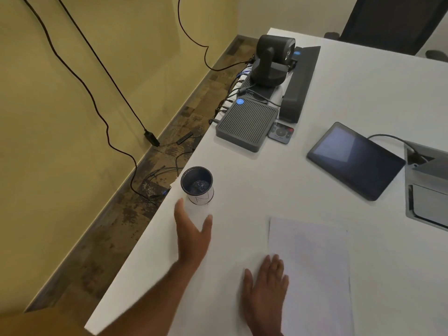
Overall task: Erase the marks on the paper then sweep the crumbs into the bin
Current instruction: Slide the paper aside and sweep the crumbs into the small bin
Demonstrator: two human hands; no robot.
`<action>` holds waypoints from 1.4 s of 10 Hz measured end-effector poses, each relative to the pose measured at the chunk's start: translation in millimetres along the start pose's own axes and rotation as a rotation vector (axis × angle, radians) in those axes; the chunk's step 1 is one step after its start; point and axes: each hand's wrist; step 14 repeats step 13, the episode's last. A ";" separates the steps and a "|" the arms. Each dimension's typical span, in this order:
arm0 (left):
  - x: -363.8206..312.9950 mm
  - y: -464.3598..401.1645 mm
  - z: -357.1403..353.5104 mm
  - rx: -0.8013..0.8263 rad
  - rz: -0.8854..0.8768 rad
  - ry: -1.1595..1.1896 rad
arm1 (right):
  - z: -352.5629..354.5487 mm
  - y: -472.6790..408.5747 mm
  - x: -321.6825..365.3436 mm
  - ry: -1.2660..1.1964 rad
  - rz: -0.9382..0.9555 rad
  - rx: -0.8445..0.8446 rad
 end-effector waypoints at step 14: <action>17.0 98.4 -4.7 0.654 -0.401 -0.821 | 87.3 -15.4 -17.3 -0.438 0.155 0.165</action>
Point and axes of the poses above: each hand's wrist, its own y-axis away from the middle knuckle, its own z-axis out of the back of the hand, x = y × z, and after that the axes turned 9 degrees about -z, right-handed
